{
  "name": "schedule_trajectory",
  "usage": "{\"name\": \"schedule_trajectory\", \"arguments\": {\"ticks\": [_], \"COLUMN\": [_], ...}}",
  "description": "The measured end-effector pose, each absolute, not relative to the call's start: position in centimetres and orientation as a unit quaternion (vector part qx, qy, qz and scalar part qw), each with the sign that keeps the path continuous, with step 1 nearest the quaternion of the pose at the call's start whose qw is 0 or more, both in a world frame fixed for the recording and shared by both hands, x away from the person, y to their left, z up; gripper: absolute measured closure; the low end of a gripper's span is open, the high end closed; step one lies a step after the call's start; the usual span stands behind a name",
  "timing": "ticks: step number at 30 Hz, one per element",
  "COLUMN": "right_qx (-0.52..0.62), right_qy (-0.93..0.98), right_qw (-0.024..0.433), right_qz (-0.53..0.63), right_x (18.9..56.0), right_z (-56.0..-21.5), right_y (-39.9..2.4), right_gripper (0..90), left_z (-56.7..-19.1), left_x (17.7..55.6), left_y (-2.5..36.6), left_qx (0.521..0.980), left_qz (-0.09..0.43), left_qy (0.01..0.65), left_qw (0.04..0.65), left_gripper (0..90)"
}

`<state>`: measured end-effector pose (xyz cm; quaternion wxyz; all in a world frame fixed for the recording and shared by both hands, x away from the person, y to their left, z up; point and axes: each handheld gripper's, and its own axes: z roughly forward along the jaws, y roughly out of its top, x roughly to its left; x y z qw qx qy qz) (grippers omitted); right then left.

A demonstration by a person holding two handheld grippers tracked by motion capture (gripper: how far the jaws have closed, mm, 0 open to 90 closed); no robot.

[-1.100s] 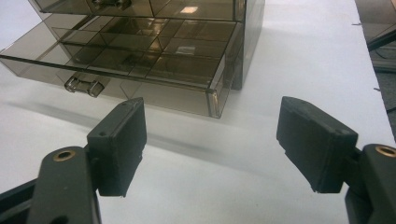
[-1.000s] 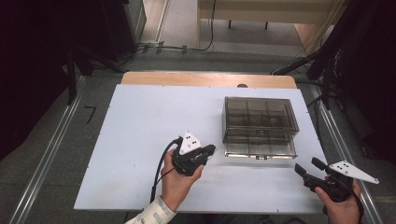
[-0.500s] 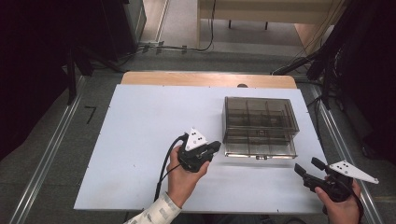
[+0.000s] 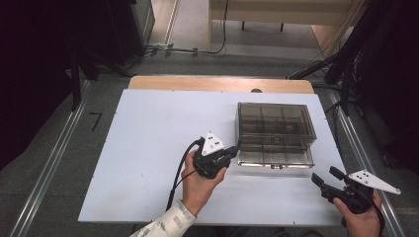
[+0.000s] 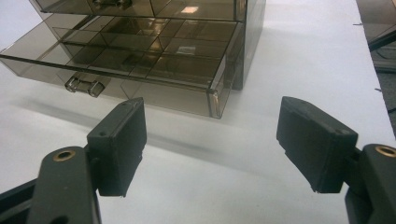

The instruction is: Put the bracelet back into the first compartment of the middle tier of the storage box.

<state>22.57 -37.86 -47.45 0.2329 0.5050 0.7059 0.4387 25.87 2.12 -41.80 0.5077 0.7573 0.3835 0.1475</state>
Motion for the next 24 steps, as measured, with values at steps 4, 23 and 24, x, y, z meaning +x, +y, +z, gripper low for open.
{"name": "schedule_trajectory", "arguments": {"ticks": [4,23,24], "right_qx": [0.504,0.503,0.502], "right_qy": [0.706,0.707,0.708], "right_qw": [0.233,0.233,0.233], "right_qz": [0.439,0.439,0.439], "right_x": [22.6,22.6,22.6], "right_z": [-47.5,-47.5,-47.5], "right_y": [-37.8,-37.9,-37.9], "right_gripper": [22.7,22.7,22.7], "left_z": [-41.6,-40.5,-40.5], "left_x": [26.0,26.9,26.9], "left_y": [1.8,-0.5,-0.7], "left_qx": [0.758,0.760,0.759], "left_qz": [0.148,0.149,0.150], "left_qy": [0.381,0.358,0.357], "left_qw": [0.508,0.522,0.523], "left_gripper": [88.0,88.0,88.0]}}
